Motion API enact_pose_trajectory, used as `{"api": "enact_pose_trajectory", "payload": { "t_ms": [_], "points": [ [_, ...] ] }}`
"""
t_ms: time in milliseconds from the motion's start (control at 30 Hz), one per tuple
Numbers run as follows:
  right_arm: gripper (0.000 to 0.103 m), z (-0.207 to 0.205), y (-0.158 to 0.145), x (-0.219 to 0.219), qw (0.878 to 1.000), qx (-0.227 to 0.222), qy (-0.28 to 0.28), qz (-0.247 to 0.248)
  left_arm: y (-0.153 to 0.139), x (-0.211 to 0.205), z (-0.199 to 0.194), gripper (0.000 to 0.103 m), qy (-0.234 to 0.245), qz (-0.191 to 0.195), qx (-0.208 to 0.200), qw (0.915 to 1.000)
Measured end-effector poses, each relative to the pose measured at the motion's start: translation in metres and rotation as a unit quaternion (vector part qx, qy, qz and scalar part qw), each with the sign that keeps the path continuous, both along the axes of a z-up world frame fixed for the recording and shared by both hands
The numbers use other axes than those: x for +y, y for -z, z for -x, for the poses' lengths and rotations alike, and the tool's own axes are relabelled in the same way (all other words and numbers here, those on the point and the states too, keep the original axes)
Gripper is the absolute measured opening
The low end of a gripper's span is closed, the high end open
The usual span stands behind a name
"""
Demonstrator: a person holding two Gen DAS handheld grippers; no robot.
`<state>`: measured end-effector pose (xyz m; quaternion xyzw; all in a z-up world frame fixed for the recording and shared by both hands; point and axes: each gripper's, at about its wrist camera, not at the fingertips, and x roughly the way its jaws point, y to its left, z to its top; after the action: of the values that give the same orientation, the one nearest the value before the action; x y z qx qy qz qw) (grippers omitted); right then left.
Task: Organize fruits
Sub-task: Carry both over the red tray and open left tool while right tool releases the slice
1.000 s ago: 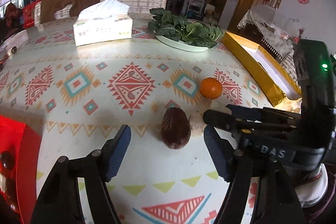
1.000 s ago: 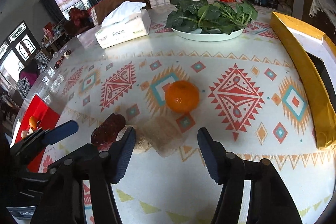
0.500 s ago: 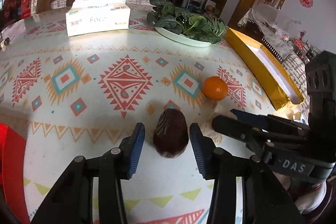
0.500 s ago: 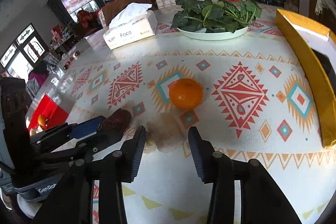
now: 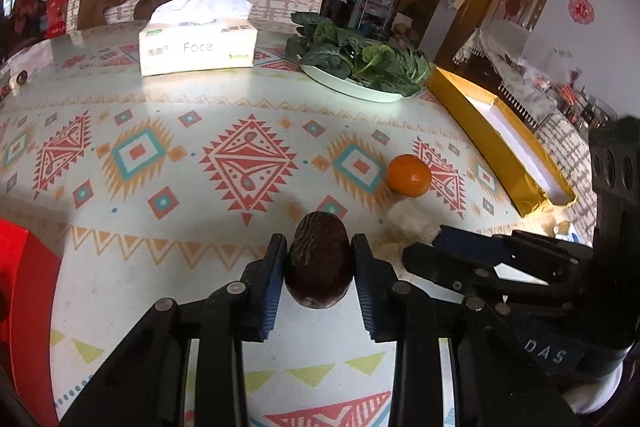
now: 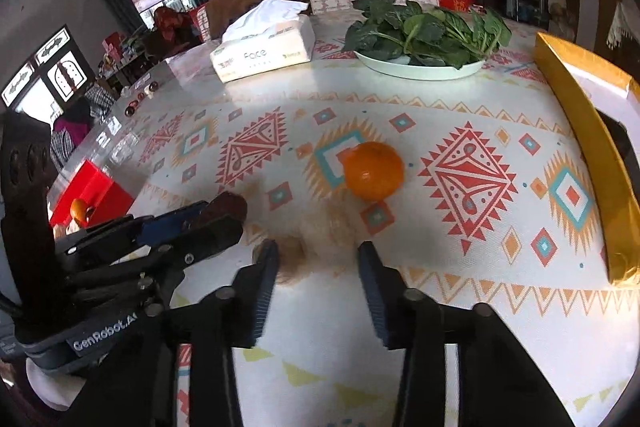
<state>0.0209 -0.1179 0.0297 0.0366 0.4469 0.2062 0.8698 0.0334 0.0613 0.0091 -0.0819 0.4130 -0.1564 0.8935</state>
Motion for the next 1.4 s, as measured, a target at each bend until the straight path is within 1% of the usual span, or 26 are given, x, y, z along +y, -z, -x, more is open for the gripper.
{"api": "enact_pose_trajectory", "payload": {
  "t_ms": [67, 167, 267, 333, 367, 500, 567, 633, 667, 833, 967, 1167, 1267, 1333, 1400],
  "points": [
    [0.039, 0.003, -0.001, 0.003, 1.000, -0.007, 0.000, 0.007, 0.000, 0.003, 0.000, 0.032, -0.004, 0.006, 0.001, 1.0000],
    [0.033, 0.003, 0.000, 0.002, 1.000, -0.009, 0.004, 0.003, -0.001, 0.004, 0.003, 0.032, -0.005, 0.007, -0.004, 1.0000],
    [0.033, 0.002, 0.001, 0.000, 1.000, -0.009, 0.002, -0.004, -0.001, 0.003, 0.003, 0.032, -0.006, 0.003, -0.005, 1.0000],
    [0.044, 0.000, 0.004, -0.004, 1.000, -0.004, 0.009, -0.023, -0.001, 0.003, 0.002, 0.032, -0.007, 0.004, -0.004, 1.0000],
    [0.051, -0.002, 0.006, -0.006, 1.000, 0.001, 0.014, -0.028, -0.001, 0.004, 0.002, 0.032, -0.007, 0.005, -0.004, 1.0000],
    [0.052, -0.009, 0.007, -0.013, 0.997, 0.016, 0.034, -0.060, 0.000, 0.004, 0.001, 0.032, -0.007, 0.009, -0.001, 0.9999],
    [0.052, -0.011, 0.007, -0.009, 0.997, 0.017, 0.037, -0.060, 0.000, 0.005, 0.002, 0.032, -0.008, 0.012, 0.000, 0.9999],
    [0.051, -0.011, 0.007, -0.001, 0.998, 0.011, 0.034, -0.047, 0.000, 0.007, 0.002, 0.032, -0.009, 0.018, 0.002, 0.9998],
    [0.049, -0.010, 0.006, 0.001, 0.999, 0.008, 0.035, -0.040, 0.000, 0.008, 0.002, 0.032, -0.009, 0.018, 0.002, 0.9998],
    [0.033, -0.005, 0.005, -0.002, 0.998, -0.004, 0.047, -0.039, -0.003, 0.008, 0.006, 0.032, -0.008, 0.010, -0.009, 0.9999],
    [0.033, 0.002, 0.000, -0.005, 0.997, -0.015, 0.059, -0.038, -0.005, 0.018, 0.005, 0.032, -0.014, 0.021, -0.013, 0.9996],
    [0.032, 0.025, -0.012, -0.017, 0.995, -0.021, 0.074, -0.058, -0.008, 0.041, 0.002, 0.032, -0.035, 0.067, -0.009, 0.9971],
    [0.032, 0.038, -0.021, -0.029, 0.993, -0.018, 0.083, -0.084, -0.011, 0.042, 0.004, 0.032, -0.032, 0.074, -0.013, 0.9967],
    [0.032, 0.046, -0.025, -0.035, 0.991, -0.014, 0.086, -0.099, -0.013, 0.040, 0.006, 0.032, -0.031, 0.072, -0.020, 0.9967],
    [0.032, 0.055, -0.029, -0.039, 0.991, -0.014, 0.088, -0.103, -0.015, 0.041, 0.010, 0.032, -0.031, 0.077, -0.027, 0.9962]
  ]
}}
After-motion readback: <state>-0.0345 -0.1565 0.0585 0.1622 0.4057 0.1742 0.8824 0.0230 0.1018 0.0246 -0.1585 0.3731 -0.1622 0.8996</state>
